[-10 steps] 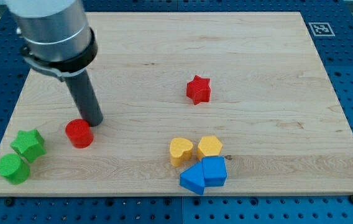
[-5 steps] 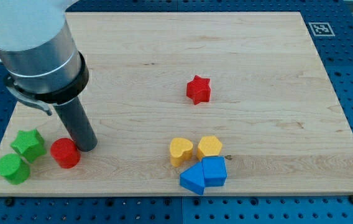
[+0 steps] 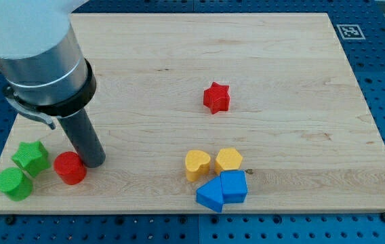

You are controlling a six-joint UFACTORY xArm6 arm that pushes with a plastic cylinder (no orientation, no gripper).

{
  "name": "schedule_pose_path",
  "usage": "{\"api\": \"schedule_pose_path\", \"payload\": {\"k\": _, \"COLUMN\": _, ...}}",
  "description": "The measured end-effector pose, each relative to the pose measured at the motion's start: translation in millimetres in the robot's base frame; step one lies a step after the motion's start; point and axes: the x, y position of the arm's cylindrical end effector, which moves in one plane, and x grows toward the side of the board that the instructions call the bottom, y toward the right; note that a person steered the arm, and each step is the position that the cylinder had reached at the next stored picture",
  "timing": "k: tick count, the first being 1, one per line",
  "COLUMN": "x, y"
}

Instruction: Push the red circle into the green blocks

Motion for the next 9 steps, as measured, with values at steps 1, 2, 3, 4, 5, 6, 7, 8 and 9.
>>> {"api": "schedule_pose_path", "payload": {"k": 1, "x": 1.1, "y": -3.5}}
{"api": "schedule_pose_path", "payload": {"k": 2, "x": 9.8, "y": -8.0}}
{"api": "schedule_pose_path", "payload": {"k": 3, "x": 12.6, "y": -11.9}}
{"api": "schedule_pose_path", "payload": {"k": 4, "x": 21.4, "y": -17.5}}
{"api": "schedule_pose_path", "payload": {"k": 5, "x": 21.9, "y": -19.9}}
{"api": "schedule_pose_path", "payload": {"k": 6, "x": 27.6, "y": -27.1}}
{"api": "schedule_pose_path", "payload": {"k": 7, "x": 30.9, "y": -28.5}}
{"api": "schedule_pose_path", "payload": {"k": 8, "x": 30.9, "y": -28.3}}
{"api": "schedule_pose_path", "payload": {"k": 9, "x": 25.9, "y": -26.0}}
